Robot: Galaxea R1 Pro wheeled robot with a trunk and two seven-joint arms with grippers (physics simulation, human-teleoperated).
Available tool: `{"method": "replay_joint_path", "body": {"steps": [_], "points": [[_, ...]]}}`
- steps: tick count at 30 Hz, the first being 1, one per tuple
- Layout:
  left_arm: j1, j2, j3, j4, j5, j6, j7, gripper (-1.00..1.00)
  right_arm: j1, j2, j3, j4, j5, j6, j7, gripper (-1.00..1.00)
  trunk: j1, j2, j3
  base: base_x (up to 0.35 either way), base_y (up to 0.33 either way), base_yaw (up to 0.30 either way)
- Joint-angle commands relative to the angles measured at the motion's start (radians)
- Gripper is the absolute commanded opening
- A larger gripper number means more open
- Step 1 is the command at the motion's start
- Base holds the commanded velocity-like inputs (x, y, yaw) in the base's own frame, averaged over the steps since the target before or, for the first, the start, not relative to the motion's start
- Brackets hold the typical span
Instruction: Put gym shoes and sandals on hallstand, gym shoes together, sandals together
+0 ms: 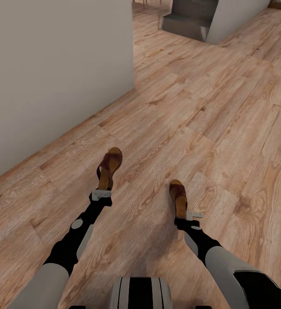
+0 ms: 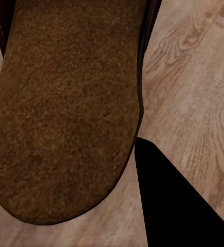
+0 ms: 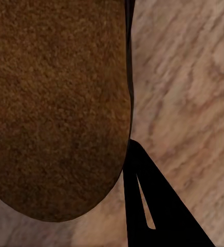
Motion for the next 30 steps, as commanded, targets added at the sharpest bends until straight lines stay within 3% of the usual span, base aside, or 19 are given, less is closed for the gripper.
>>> {"method": "replay_joint_path", "body": {"steps": [1, 7, 8, 11, 15, 21, 26, 30], "points": [[0.0, 0.0, 0.0, 0.001, 0.004, -0.001, -0.004, -1.0, 0.0, 0.0, -0.002, 0.0, -0.009, -0.001, -0.002, -1.0, -0.001, 0.0, 0.003, 0.0, 0.0, 0.0], [0.0, 0.001, 0.005, 0.001, 0.004, 0.0, -0.003, -1.0, 0.0, 0.0, -0.003, -0.024, -0.009, -0.001, -0.001, -1.0, -0.003, 0.002, 0.027, 0.0, 0.0, 0.0], [0.0, 0.001, 0.006, 0.001, 0.004, 0.0, -0.003, -1.0, 0.0, 0.001, -0.002, -0.058, -0.009, -0.001, 0.0, -1.0, -0.004, 0.002, 0.031, 0.0, 0.0, 0.0], [0.0, 0.004, 0.009, 0.001, 0.003, 0.048, -0.003, -1.0, 0.0, 0.003, -0.001, -0.284, -0.009, -0.001, 0.001, -1.0, -0.005, 0.002, 0.042, 0.0, 0.0, 0.0], [0.0, 0.005, 0.009, 0.001, 0.003, 0.101, -0.003, -1.0, 0.0, 0.002, 0.0, -0.422, -0.009, 0.001, 0.0, -1.0, -0.007, 0.003, 0.058, 0.0, 0.0, 0.0], [0.0, 0.005, 0.008, 0.001, 0.002, 0.124, -0.002, -1.0, 0.0, 0.003, 0.003, -0.453, -0.006, 0.001, -0.002, -1.0, -0.01, 0.005, 0.081, 0.0, 0.0, 0.0], [0.0, 0.006, 0.009, -0.032, 0.002, 0.236, -0.003, -1.0, 0.0, 0.003, 0.003, -0.454, -0.003, 0.003, -0.003, -1.0, -0.012, 0.006, 0.105, 0.0, 0.0, 0.0], [0.0, 0.006, 0.009, -0.034, 0.002, 0.241, -0.003, -1.0, 0.0, 0.003, 0.003, -0.454, -0.003, 0.003, -0.003, -1.0, -0.014, 0.007, 0.127, 0.0, 0.0, 0.0]]}}
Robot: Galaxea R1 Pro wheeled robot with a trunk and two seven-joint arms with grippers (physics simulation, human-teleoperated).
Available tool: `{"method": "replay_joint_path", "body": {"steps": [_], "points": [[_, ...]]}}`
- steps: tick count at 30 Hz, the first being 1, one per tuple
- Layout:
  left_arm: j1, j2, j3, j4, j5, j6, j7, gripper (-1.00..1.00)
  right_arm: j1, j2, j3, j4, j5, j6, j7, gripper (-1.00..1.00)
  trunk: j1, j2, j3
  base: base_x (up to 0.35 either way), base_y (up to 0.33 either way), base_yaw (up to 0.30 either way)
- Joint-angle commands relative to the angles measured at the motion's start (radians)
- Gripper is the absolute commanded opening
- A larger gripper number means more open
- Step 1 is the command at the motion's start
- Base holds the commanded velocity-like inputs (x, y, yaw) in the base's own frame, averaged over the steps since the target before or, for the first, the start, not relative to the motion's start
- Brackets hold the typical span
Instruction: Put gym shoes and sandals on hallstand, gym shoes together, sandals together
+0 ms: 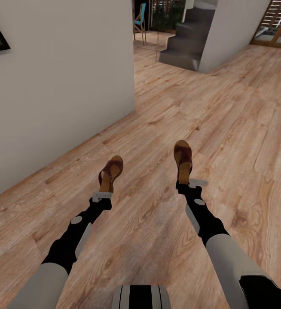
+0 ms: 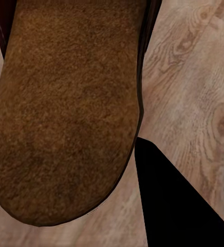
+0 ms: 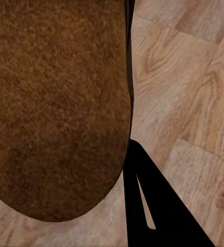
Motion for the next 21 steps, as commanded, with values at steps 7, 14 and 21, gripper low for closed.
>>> {"method": "replay_joint_path", "body": {"steps": [7, 14, 21], "points": [[0.0, 0.0, -0.002, 0.0, 0.004, 0.005, -0.004, -1.0, 0.0, 0.001, -0.002, 0.0, -0.009, 0.0, -0.001, -1.0, -0.003, 0.002, 0.038, 0.0, 0.0, 0.0], [0.001, -0.001, -0.003, 0.003, 0.006, 0.006, -0.004, -1.0, 0.0, 0.001, -0.003, 0.0, -0.009, 0.001, -0.001, -1.0, -0.006, 0.003, 0.077, 0.0, 0.0, 0.0], [0.004, -0.001, -0.004, 0.002, 0.005, 0.006, -0.004, -1.0, 0.0, 0.001, -0.002, 0.0, -0.01, 0.003, 0.0, -1.0, -0.01, 0.005, 0.115, 0.0, 0.0, 0.0]]}}
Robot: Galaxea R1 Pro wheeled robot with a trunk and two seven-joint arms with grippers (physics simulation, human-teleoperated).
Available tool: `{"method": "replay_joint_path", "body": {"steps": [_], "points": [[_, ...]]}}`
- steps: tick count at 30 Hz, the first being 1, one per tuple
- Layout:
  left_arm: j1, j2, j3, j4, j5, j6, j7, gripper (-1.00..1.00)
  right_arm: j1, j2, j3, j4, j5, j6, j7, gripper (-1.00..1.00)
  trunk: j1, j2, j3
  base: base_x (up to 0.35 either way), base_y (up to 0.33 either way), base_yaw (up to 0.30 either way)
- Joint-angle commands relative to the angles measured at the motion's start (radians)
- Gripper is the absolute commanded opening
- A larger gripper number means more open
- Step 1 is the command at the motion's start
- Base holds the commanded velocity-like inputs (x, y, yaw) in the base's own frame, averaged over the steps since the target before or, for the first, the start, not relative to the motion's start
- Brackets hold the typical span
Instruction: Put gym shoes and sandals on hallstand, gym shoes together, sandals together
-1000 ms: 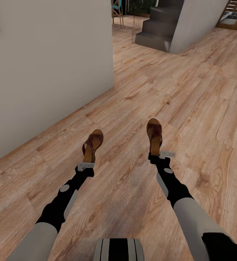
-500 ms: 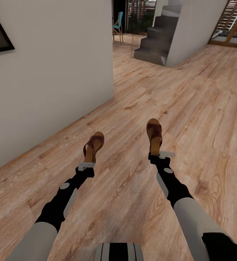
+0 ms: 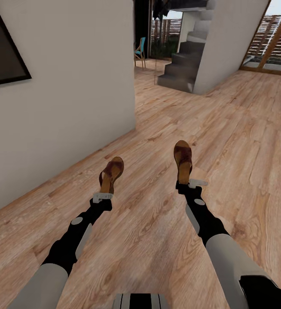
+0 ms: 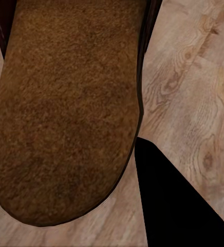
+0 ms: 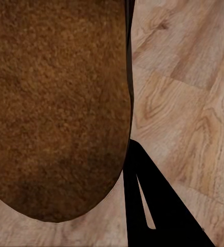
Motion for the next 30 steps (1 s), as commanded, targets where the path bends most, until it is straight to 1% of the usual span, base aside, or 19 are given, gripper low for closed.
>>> {"method": "replay_joint_path", "body": {"steps": [1, 30], "points": [[0.0, 0.0, 0.0, -0.001, 0.004, 0.004, -0.004, -1.0, 0.0, 0.001, -0.001, 0.0, -0.009, 0.001, -0.001, -1.0, -0.001, 0.0, 0.005, 0.0, 0.0, 0.0], [0.002, -0.003, -0.003, -0.002, 0.004, 0.004, -0.005, -1.0, 0.0, 0.001, -0.003, -0.001, -0.012, 0.004, 0.0, -1.0, -0.014, 0.007, 0.165, 0.0, 0.0, 0.0]]}}
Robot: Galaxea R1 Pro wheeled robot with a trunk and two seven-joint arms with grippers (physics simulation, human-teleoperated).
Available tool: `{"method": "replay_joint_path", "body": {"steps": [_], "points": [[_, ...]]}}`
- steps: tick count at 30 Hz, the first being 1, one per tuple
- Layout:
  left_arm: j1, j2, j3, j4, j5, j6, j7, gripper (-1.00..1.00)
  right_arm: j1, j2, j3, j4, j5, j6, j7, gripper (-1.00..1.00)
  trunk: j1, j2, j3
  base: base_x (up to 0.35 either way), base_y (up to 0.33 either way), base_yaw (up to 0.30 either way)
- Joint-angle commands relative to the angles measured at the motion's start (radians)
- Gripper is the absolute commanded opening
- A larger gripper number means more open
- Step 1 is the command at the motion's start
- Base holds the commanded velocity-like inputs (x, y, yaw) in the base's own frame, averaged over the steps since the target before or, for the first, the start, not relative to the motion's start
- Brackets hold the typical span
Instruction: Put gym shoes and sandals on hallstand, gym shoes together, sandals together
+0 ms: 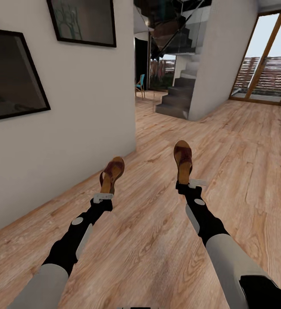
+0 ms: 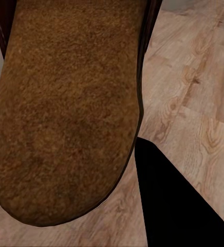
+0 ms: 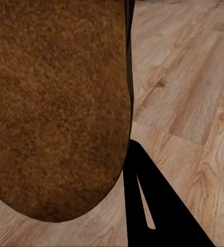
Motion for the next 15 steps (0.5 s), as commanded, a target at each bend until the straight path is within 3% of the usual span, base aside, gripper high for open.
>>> {"method": "replay_joint_path", "body": {"steps": [1, 15], "points": [[0.0, 0.0, 0.001, 0.0, 0.004, 0.004, -0.004, -1.0, 0.0, 0.001, -0.002, 0.0, -0.009, 0.0, -0.001, -1.0, -0.001, 0.0, 0.005, 0.0, 0.0, 0.0], [0.0, 0.0, 0.001, 0.0, 0.004, 0.004, -0.004, -1.0, 0.0, 0.001, -0.002, 0.001, -0.01, 0.0, -0.001, -1.0, -0.007, 0.003, 0.082, 0.0, 0.0, 0.0]]}}
